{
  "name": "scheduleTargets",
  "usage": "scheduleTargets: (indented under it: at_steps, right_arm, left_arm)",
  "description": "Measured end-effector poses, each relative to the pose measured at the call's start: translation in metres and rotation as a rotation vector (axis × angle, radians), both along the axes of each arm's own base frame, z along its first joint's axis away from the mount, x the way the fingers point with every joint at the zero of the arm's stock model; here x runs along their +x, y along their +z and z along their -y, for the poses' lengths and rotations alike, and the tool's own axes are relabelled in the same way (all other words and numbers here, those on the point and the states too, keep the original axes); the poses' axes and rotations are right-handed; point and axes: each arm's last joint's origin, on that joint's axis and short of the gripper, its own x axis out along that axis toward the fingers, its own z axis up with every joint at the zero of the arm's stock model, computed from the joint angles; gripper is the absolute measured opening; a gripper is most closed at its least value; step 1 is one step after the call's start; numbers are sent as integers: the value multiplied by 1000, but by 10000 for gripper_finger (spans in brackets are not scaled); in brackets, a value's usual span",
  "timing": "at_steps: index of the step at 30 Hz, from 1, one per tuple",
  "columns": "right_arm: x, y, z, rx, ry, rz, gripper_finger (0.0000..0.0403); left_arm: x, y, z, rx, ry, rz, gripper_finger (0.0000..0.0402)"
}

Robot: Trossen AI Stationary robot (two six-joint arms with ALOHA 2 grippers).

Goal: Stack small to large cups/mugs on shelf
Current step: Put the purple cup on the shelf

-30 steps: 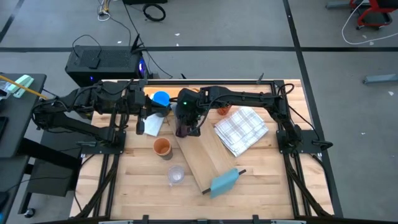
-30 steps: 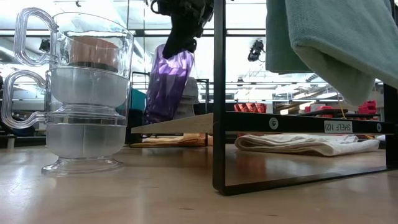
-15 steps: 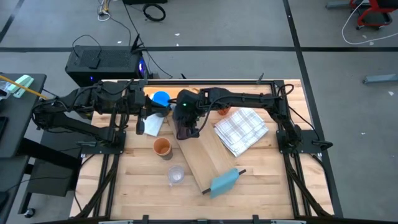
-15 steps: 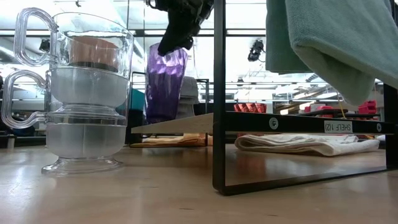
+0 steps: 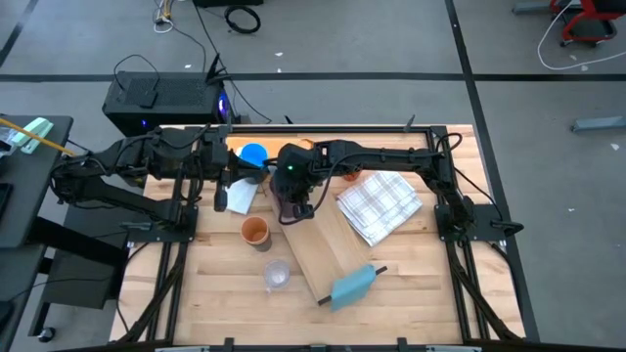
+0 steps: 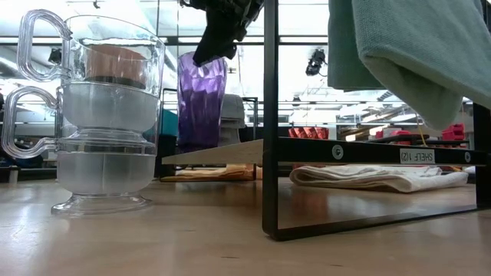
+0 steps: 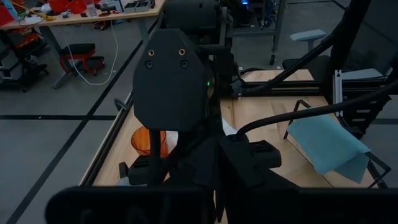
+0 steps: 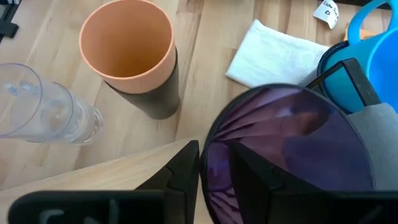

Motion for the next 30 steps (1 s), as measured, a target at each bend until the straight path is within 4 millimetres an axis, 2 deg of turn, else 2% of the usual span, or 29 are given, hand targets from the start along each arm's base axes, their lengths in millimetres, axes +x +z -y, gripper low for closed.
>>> scheduleTargets:
  at_steps: [10, 20, 30]
  right_arm:
    - [0, 0, 4, -41, 4, 1, 93]
    - [0, 1, 15, -51, -22, 13, 93]
    - [1, 1, 4, -50, 2, 14, 93]
  left_arm:
    - [0, 0, 0, 0, 0, 0, 36]
    - [0, 0, 0, 0, 0, 1, 23]
    - [0, 0, 0, 0, 0, 1, 34]
